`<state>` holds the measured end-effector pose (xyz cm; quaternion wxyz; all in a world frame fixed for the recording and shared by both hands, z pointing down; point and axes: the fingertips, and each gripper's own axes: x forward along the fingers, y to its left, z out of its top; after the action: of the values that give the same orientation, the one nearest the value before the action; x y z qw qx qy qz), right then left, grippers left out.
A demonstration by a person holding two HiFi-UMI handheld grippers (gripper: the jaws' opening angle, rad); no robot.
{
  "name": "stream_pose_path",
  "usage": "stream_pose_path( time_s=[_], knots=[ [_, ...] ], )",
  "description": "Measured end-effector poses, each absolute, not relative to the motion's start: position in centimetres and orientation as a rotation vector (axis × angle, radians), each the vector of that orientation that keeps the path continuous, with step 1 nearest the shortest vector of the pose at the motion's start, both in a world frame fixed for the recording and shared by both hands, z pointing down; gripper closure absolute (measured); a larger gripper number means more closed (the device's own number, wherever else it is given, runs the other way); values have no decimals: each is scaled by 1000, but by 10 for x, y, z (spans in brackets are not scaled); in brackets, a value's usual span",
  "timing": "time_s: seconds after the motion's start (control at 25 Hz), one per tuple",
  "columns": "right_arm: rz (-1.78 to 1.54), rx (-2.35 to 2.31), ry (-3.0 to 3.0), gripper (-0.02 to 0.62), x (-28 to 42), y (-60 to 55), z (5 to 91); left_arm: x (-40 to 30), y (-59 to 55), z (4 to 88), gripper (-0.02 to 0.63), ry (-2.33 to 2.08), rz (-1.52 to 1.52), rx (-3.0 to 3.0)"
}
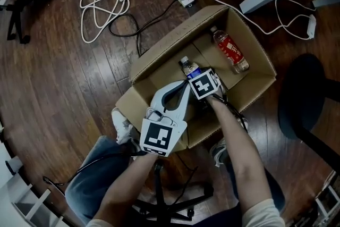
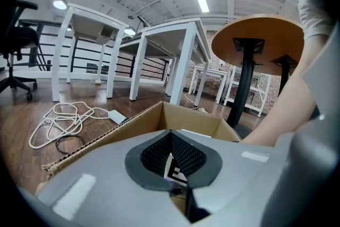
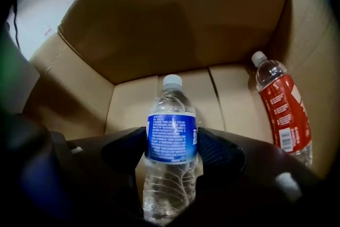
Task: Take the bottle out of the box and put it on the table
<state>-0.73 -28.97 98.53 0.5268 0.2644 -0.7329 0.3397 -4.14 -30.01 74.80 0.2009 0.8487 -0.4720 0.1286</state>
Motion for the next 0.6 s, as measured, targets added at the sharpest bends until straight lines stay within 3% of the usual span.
stream_pose_path(
  time_s=[0.32, 0.6],
  knots=[
    [800, 586, -1655, 273, -10, -275, 1006, -48, -302, 745, 606, -1320, 350, 2348],
    [800, 613, -1680, 301, -8, -277, 1003, -48, -299, 749, 606, -1311, 358, 2361]
  ],
)
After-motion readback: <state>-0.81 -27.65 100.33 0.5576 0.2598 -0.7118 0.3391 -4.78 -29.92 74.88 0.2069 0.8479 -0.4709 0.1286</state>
